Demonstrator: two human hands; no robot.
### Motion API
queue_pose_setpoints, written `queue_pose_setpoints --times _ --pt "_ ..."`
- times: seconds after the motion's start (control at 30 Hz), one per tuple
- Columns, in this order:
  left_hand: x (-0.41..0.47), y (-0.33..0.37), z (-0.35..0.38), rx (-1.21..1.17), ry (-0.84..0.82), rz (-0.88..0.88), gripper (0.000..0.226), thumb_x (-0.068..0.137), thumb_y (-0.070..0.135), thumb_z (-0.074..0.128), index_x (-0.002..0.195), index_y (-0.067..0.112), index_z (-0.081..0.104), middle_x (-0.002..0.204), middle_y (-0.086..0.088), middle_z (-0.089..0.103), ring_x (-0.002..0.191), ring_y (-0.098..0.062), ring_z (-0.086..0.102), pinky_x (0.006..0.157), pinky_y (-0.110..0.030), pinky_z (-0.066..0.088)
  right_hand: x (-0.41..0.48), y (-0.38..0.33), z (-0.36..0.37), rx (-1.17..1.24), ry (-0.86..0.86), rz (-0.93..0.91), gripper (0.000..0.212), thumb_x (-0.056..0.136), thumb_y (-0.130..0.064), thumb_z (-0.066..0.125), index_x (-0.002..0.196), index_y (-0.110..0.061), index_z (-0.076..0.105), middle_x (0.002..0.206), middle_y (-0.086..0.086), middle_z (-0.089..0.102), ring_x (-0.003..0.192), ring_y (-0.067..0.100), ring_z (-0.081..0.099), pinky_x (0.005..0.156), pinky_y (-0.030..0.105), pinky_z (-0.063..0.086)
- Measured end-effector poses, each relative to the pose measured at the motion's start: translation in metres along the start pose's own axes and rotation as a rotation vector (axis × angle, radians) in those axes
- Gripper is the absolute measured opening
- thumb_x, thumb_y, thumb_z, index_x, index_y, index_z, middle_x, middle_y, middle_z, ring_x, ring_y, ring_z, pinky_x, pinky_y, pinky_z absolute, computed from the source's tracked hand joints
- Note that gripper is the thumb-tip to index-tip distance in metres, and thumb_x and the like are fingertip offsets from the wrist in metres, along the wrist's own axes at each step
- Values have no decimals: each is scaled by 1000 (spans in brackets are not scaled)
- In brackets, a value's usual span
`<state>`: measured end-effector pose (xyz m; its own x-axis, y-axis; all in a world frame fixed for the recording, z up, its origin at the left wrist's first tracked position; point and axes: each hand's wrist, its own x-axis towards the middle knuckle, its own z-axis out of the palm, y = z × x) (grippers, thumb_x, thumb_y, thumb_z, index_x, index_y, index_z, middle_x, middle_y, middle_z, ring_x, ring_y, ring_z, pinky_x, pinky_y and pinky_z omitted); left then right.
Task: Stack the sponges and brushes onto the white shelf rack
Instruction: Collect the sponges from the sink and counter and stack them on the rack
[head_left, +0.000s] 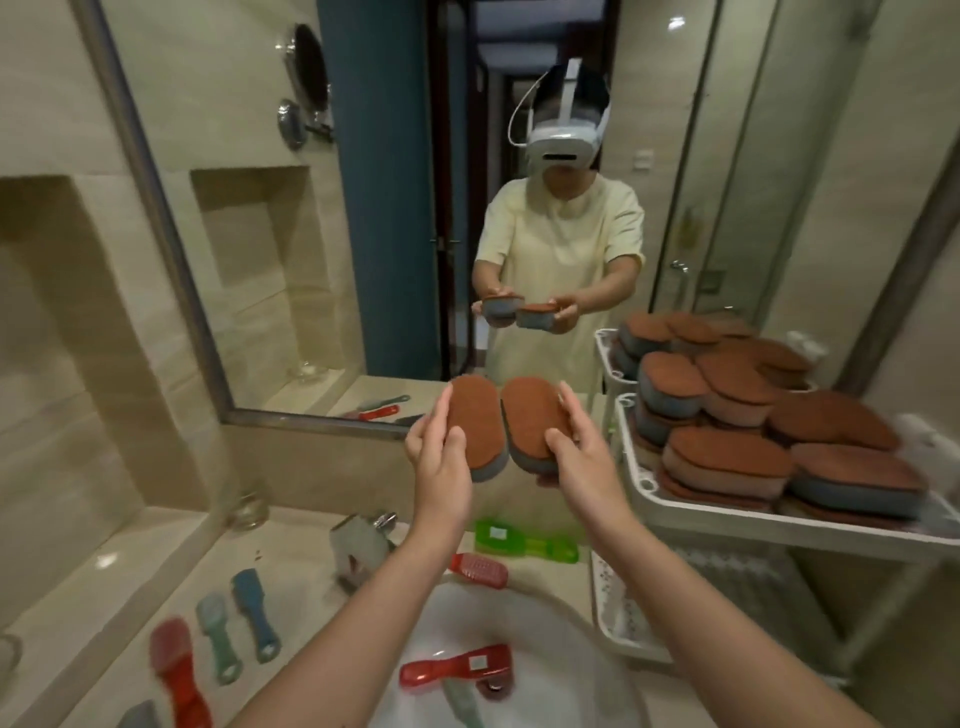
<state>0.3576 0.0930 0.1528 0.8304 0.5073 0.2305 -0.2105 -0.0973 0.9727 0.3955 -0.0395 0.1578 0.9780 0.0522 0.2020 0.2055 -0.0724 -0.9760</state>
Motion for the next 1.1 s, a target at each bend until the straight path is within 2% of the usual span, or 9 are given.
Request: queue_pose_setpoints --times 0.07,0.13,0.27,0.4,0.5,0.6,0.67,0.87,1.1 --pt "-6 12 24 3 -65 50 35 102 20 40 127 43 49 131 7 28 99 13 44 75 3 34 1 -12 -27 -56 15 -71 42 100 -12 43 136 -32 54 147 -5 36 128 13 43 99 42 50" --pt "-13 24 46 -5 -128 71 33 100 22 47 125 44 49 135 4 29 111 0 46 81 -3 40 1 -22 -55 -94 39 -105 38 99 -15 48 134 -27 57 147 -5 35 132 8 36 108 30 36" --pt "-28 39 83 19 -277 128 56 89 21 65 135 43 42 145 2 25 125 -15 41 106 -34 42 -8 -33 -107 -161 40 -141 56 84 -18 69 136 -31 52 140 -11 33 125 2 34 101 25 35" --pt "-40 49 116 116 -443 196 82 76 24 74 143 45 32 146 7 20 126 -13 41 99 -28 44 -13 -36 -157 -249 120 -175 67 76 -14 73 137 -33 51 144 -7 36 127 5 38 97 21 38" --pt "-46 56 146 115 -515 263 76 78 20 73 140 46 38 149 7 23 131 -12 41 103 -26 43 -13 -38 -191 -235 202 -183 64 77 -12 72 135 -32 53 144 -3 40 131 10 40 105 29 39" --pt "-50 64 178 168 -523 385 69 80 28 72 141 41 43 149 9 32 131 -5 40 96 -14 38 -11 -41 -222 -241 284 -196 61 77 -16 71 133 -35 54 143 -5 43 131 12 41 105 34 41" --pt "-51 69 199 215 -528 436 66 83 36 68 142 42 41 150 11 35 131 -4 40 97 -16 36 -6 -44 -242 -233 335 -202 61 78 -17 71 134 -33 54 143 -4 46 129 14 45 106 40 44" --pt "-47 77 254 404 -542 488 58 90 44 55 143 47 33 152 0 34 139 -17 33 107 -35 38 19 -40 -291 -244 360 -152 61 85 -21 67 142 -26 47 142 2 50 123 17 52 104 37 46" --pt "-45 70 285 647 -393 602 52 86 54 56 135 42 45 124 -2 47 127 -22 32 110 -40 31 50 -15 -318 -411 322 -48 65 89 -31 64 148 -27 37 148 1 39 129 19 45 100 29 40"
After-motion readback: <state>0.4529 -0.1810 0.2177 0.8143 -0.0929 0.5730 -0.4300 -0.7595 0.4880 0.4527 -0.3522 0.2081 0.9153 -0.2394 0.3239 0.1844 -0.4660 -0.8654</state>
